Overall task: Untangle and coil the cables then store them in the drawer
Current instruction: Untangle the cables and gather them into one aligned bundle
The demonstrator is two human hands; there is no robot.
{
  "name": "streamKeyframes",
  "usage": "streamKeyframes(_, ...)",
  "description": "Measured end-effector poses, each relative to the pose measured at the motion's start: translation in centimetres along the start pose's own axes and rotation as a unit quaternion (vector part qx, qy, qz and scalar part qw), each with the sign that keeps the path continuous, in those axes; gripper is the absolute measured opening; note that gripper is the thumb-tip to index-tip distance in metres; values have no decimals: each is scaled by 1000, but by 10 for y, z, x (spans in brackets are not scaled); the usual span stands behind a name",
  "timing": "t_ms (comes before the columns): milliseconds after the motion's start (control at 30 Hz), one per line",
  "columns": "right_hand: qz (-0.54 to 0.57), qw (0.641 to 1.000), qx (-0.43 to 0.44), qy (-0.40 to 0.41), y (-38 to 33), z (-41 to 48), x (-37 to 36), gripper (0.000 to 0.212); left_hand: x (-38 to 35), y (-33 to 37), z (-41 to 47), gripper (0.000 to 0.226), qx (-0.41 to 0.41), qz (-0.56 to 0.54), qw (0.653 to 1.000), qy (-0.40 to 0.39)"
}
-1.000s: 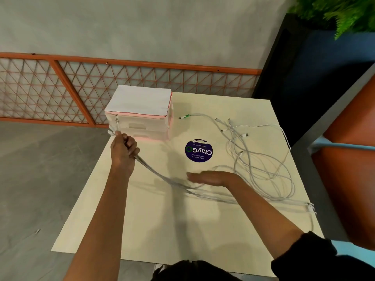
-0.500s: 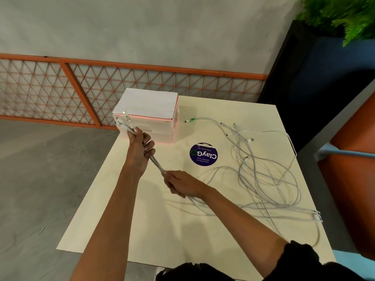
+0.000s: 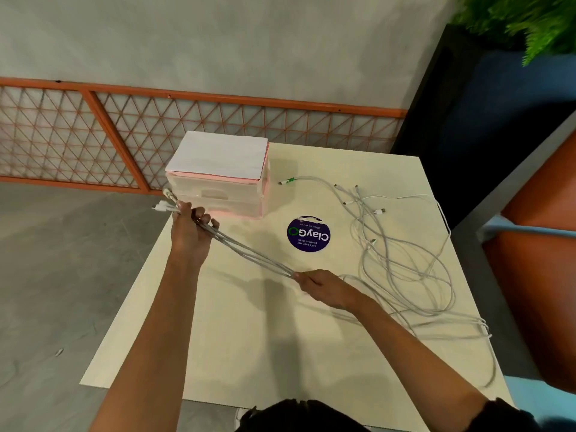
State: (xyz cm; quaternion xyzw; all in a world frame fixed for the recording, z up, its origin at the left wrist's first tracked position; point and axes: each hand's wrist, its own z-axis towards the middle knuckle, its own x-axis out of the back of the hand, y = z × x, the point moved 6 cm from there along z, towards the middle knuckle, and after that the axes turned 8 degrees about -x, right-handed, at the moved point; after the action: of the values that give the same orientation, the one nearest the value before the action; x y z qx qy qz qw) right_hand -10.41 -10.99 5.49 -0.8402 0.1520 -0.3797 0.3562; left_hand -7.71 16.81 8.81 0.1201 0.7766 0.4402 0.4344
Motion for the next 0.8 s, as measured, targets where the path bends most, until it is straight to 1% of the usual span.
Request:
streamKeyframes(67, -3, 1000, -2, 5, 0, 1, 3, 45, 8, -6, 0, 26, 22, -13, 1000, 9)
streamKeyframes(133, -3, 1000, -6, 7, -1, 3, 8, 46, 16, -13, 2, 25, 46, -49, 998, 13)
streamKeyframes(233, -9, 1000, -7, 6, -7, 5, 14, 47, 20, -18, 1, 16, 62, -85, 994, -6)
streamKeyframes(300, -6, 1000, -5, 8, -11, 7, 16, 47, 16, -22, -5, 21, 67, -90, 994, -15)
streamKeyframes(367, -5, 1000, -1, 10, -15, 9, 16, 48, 5, -25, -16, 16, 55, -107, 993, -17)
streamKeyframes(433, -14, 1000, 5, 7, -15, 11, 13, 48, 0, -25, -22, 26, 24, -118, 993, 0)
streamKeyframes(500, -29, 999, 13, 0, -14, 13, 6, 47, -3, -22, -22, 32, 1, -99, 995, 15)
streamKeyframes(567, -24, 1000, 12, -11, -10, 13, 0, 48, -4, -18, -20, 33, -8, -57, 998, 29)
streamKeyframes(667, -6, 1000, -19, -24, 8, 9, -1, 58, -7, -12, -19, 32, -20, -2, 999, 47)
streamKeyframes(733, -27, 999, -38, 0, 29, 3, 7, 58, -7, -12, -18, 31, -20, 23, 998, 53)
streamKeyframes(800, -48, 997, -46, 30, 48, -5, 18, 51, -4, -13, -16, 30, -22, 38, 997, 59)
